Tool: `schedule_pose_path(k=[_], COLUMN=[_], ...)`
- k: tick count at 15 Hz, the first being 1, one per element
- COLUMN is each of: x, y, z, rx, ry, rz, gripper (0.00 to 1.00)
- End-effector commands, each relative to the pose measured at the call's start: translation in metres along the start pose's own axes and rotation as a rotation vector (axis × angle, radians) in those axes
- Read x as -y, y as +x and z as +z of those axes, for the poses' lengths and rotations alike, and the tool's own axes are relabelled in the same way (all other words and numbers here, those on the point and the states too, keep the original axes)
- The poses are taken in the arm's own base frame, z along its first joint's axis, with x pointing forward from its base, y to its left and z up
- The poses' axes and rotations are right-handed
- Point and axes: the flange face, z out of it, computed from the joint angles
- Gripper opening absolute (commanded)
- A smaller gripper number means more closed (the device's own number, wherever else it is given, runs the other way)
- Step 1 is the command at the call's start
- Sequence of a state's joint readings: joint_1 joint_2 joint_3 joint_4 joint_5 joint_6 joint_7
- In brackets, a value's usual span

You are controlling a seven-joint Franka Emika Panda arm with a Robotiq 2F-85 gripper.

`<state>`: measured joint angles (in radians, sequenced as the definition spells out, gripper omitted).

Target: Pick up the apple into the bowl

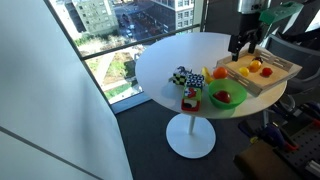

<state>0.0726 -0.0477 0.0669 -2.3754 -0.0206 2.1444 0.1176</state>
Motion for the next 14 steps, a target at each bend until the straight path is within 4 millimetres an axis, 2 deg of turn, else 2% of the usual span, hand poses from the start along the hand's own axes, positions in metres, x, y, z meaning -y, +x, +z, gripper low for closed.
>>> schedule_pose_path(k=[1,9,14], x=[-0.01,-0.026,-0.032], y=[-0.01,-0.037,-0.052], z=[-0.028,-0.079,-0.111], rx=[0.007,0.029,-0.035], ry=[-0.004,-0.01,-0.01], rz=[0.085,0.156,0.16], gripper=[1.0,1.0,1.0])
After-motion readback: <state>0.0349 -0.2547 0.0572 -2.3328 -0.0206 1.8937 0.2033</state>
